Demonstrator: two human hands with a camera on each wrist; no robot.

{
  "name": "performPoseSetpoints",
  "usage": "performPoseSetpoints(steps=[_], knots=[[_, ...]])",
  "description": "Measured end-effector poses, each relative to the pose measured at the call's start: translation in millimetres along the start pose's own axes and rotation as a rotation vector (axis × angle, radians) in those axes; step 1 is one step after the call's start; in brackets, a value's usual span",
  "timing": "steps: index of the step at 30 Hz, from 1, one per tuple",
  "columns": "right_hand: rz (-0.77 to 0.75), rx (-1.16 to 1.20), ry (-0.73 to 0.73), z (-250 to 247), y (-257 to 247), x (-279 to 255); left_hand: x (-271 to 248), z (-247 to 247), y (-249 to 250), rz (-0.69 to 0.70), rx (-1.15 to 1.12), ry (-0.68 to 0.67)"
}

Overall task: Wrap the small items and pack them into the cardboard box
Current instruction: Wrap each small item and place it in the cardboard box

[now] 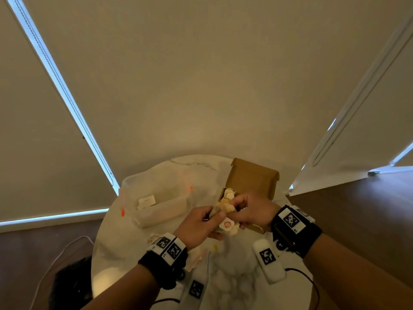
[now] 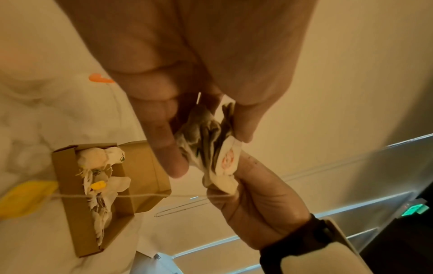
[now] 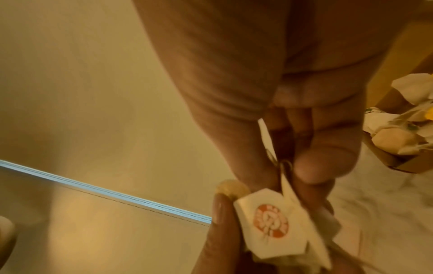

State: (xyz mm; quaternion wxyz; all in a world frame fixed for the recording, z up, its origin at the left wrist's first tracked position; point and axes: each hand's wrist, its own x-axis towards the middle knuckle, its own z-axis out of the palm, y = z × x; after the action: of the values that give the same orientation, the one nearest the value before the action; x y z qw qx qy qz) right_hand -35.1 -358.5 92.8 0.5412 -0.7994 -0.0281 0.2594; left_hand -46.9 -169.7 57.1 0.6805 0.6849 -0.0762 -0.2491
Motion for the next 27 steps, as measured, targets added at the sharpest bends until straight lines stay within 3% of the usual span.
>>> performPoseSetpoints(steps=[7,10,14,19,27], knots=[[-0.039,0.342,0.301,7,-9,-1,3,6,9,-0.068,-0.232,0.231],[-0.165,0.183,0.421,17,-7,-9,7,9,10,-0.063,-0.360,0.278],[-0.230,-0.030,0.526,23,3,-4,7,15,13,-0.020,-0.489,0.216],[-0.212,-0.027,0.521,17,-4,-1,7,16,14,-0.002,-0.555,0.122],[-0.224,-0.030,0.527,18,-11,1,7,14,14,-0.001,-0.572,0.080]])
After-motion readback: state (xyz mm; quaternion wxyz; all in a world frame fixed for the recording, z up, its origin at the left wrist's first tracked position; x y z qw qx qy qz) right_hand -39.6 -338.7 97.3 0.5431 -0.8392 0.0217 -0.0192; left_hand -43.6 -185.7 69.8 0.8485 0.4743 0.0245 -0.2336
